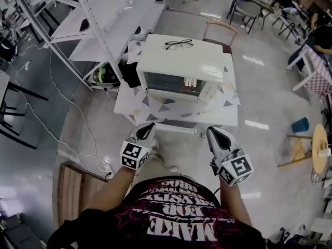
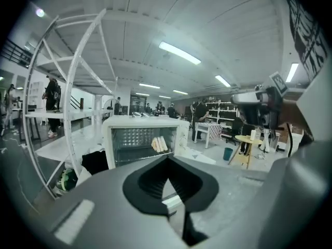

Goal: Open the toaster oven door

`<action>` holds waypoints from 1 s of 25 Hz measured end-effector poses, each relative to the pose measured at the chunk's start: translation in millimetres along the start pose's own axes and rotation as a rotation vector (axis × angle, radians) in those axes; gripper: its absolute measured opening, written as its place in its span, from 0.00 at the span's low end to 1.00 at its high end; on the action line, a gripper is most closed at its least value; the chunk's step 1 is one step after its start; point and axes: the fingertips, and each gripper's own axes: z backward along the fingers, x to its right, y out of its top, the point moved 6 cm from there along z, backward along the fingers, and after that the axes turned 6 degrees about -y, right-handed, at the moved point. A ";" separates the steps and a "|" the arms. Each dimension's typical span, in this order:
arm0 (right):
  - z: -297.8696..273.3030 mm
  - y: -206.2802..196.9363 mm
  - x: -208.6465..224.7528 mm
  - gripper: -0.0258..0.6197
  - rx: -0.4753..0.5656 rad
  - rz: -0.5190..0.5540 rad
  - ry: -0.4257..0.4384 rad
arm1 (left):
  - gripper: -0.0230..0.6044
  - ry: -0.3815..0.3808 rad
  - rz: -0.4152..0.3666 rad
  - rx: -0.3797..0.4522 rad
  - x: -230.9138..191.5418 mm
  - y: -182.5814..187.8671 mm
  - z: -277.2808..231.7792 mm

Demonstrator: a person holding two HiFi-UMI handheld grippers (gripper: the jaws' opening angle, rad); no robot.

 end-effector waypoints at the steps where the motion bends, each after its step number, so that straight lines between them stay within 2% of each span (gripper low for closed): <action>1: -0.2 0.7 -0.7 0.08 0.002 0.001 -0.001 | 0.04 0.003 -0.006 0.013 1.2 9.2 4.4; 5: 2.0 5.2 -4.6 0.08 0.009 0.021 -0.001 | 0.04 -0.007 -0.028 0.068 11.4 41.1 22.0; 11: 2.0 15.5 -7.2 0.08 0.030 0.051 -0.004 | 0.04 -0.028 -0.110 0.153 28.8 93.7 39.2; 16: 2.4 24.3 -7.3 0.08 0.043 0.067 -0.015 | 0.04 -0.041 -0.116 0.240 38.1 135.7 54.3; 25: 9.0 37.6 -10.1 0.08 0.067 0.091 -0.040 | 0.04 -0.063 -0.164 0.260 49.2 158.4 62.4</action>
